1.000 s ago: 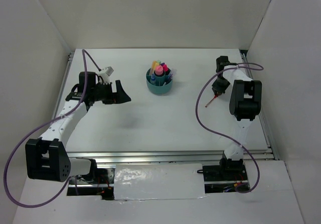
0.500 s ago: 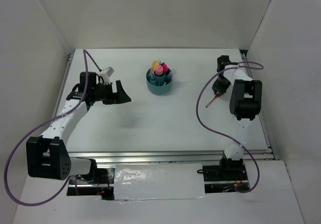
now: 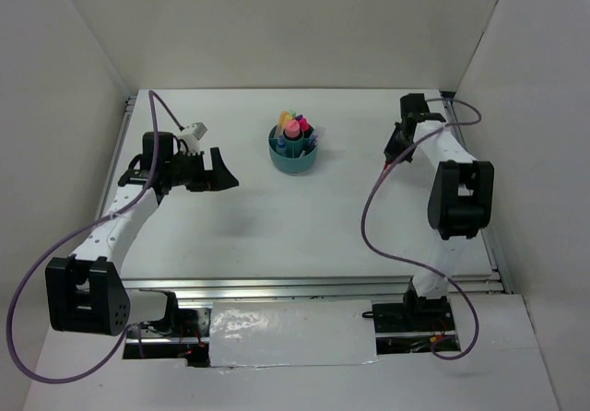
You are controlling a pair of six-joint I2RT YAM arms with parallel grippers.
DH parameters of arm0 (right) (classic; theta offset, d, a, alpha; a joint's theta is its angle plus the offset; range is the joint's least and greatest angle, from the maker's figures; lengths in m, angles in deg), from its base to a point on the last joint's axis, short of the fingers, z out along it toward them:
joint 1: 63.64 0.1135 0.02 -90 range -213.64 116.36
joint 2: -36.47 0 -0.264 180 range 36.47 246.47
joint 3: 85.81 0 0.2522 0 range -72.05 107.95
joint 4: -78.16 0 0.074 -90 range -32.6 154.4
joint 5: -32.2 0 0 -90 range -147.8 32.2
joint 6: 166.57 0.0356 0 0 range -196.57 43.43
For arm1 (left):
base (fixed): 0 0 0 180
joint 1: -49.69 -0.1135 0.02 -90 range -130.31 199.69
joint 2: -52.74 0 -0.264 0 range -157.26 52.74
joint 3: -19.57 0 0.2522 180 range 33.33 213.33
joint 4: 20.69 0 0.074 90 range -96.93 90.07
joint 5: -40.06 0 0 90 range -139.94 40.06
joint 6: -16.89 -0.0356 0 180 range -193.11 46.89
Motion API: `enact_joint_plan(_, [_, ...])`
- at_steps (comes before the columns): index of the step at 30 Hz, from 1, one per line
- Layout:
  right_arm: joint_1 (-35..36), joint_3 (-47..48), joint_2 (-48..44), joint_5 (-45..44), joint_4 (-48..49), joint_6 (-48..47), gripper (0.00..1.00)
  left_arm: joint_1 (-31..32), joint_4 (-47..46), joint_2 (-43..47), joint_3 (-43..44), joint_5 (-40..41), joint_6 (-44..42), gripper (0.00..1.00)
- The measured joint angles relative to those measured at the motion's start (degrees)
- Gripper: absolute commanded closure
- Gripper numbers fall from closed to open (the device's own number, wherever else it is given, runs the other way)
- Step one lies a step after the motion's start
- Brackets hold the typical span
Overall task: Sort the stationery into containers
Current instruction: Grab a piece of stationery with the right arm, then place the stationery into the container
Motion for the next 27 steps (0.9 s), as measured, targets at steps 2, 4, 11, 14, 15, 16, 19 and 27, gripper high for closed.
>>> enact_joint_plan(2, [2.6, -1.2, -8.0, 3.0, 2.1, -2.2, 1.0, -0.2, 0.0, 1.5, 0.0, -0.1, -0.3, 0.01])
enact_joint_plan(4, [5.2, -1.2, -16.5, 4.6, 6.2, -4.1, 1.0, -0.3, -0.1, 3.3, 0.0, -0.2, -0.4, 0.01])
enact_joint_plan(11, [14.4, -7.8, -39.4, 1.5, 31.2, -7.9, 1.0, -0.6, -1.2, 7.2, -1.7, -0.3, -0.2, 0.01])
enact_joint_plan(14, [19.1, -13.2, -41.4, -1.4, 40.4, -8.5, 1.0, -0.8, -1.2, 7.1, -1.9, -0.3, -0.2, 0.01])
enact_joint_plan(15, [21.0, -14.5, -40.5, -2.6, 42.9, -8.7, 1.0, -0.8, -1.3, 7.1, -1.9, -0.3, -0.2, 0.01])
enact_joint_plan(16, [22.8, -15.4, -39.3, -3.8, 45.1, -8.9, 1.0, -0.9, -1.4, 7.1, -1.9, -0.3, -0.2, 0.01])
enact_joint_plan(19, [27.0, -17.7, -32.3, -7.7, 50.4, -9.9, 1.0, -1.2, -1.4, 7.1, -1.9, -0.3, -0.2, 0.01])
enact_joint_plan(27, [32.6, -15.7, -16.5, -16.8, 53.5, -9.0, 1.0, -2.1, -1.2, 7.1, -1.9, -0.3, -0.5, 0.01])
